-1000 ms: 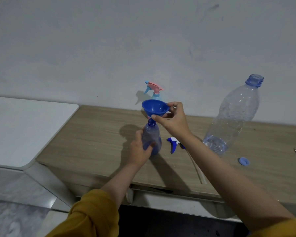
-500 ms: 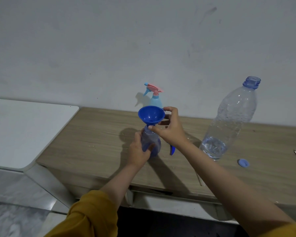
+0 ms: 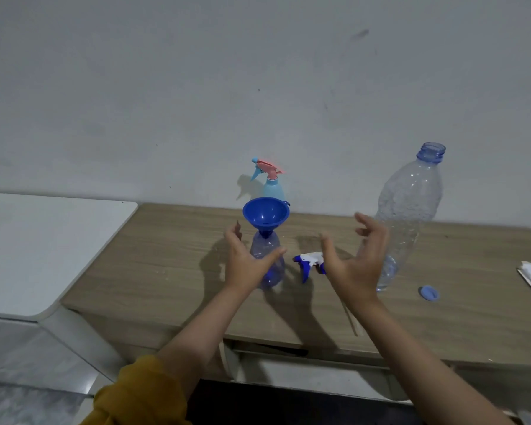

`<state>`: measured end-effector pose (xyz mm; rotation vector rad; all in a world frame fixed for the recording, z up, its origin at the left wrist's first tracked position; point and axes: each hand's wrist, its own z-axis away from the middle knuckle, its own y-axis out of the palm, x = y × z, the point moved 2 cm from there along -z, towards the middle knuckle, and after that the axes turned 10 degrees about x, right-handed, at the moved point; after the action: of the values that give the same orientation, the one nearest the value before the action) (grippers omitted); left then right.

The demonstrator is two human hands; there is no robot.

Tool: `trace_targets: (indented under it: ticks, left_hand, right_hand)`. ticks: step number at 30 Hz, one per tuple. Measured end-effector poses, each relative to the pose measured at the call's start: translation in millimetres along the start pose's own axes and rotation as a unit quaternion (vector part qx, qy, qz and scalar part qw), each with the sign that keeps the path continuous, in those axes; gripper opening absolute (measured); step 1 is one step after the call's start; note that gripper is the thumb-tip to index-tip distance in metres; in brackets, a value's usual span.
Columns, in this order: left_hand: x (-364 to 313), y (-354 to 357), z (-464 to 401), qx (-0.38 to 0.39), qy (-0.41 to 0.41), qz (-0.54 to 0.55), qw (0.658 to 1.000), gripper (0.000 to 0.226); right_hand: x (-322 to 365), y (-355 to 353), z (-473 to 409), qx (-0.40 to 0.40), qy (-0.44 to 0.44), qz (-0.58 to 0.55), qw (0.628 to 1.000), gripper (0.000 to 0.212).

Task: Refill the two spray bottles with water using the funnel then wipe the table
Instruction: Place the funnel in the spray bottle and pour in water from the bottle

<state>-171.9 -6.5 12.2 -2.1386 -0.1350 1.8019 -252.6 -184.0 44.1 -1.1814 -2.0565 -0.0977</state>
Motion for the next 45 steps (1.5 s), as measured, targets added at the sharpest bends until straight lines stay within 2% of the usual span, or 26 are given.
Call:
trace_targets:
  ticks: [2,4,7,10,13,21,26,32,39,45]
  left_hand:
    - [-14.0,-3.4,-4.2,-0.014,0.023,0.024,0.999,0.107]
    - [-25.8,-5.4,-7.7,-0.023,0.041,0.043,0.998,0.11]
    - [-35.5,-5.3,-12.0,-0.025,0.045,0.052,0.997,0.107]
    - [-37.6,-4.5,-14.0,-0.026,0.048,0.048,0.997,0.1]
    - [-38.4,-3.6,-13.5,-0.026,0.052,0.05,0.997,0.092]
    - [-40.3,-5.0,-13.5,-0.013,0.051,0.053,0.997,0.078]
    - [-40.1,-7.4,-14.3,-0.004,0.045,0.056,0.997,0.079]
    - [-43.6,-6.6,-12.3,0.008,0.04,0.07,0.997,0.076]
    - [-45.7,-5.6,-13.4,0.024,0.05,0.074,0.996,0.069]
    - [-42.7,-5.2,-15.4,0.023,0.04,0.067,0.997,0.077]
  right_hand:
    - [-8.9,-17.8,-6.7,-0.082,-0.023,0.061,0.995,0.06]
    - [-17.9,-34.0,-18.7,-0.145,-0.005,0.09,0.985,0.066]
    - [-30.2,-54.6,-43.7,-0.171,0.036,0.103,0.979,0.08]
    - [-43.1,-65.0,-67.8,-0.107,0.033,0.134,0.985,0.097]
    - [-50.5,-65.6,-84.9,-0.03,0.006,0.148,0.989,0.104]
    - [-46.3,-58.0,-98.9,0.033,-0.009,0.115,0.993,0.097]
    - [-29.2,-49.8,-106.9,0.121,-0.074,0.125,0.982,0.096]
    - [13.4,-40.9,-116.2,0.29,-0.142,0.083,0.943,0.098]
    - [33.5,-25.5,-100.9,0.446,-0.084,0.057,0.889,0.094]
    - [40.2,-17.4,-96.0,0.521,-0.088,0.049,0.848,0.09]
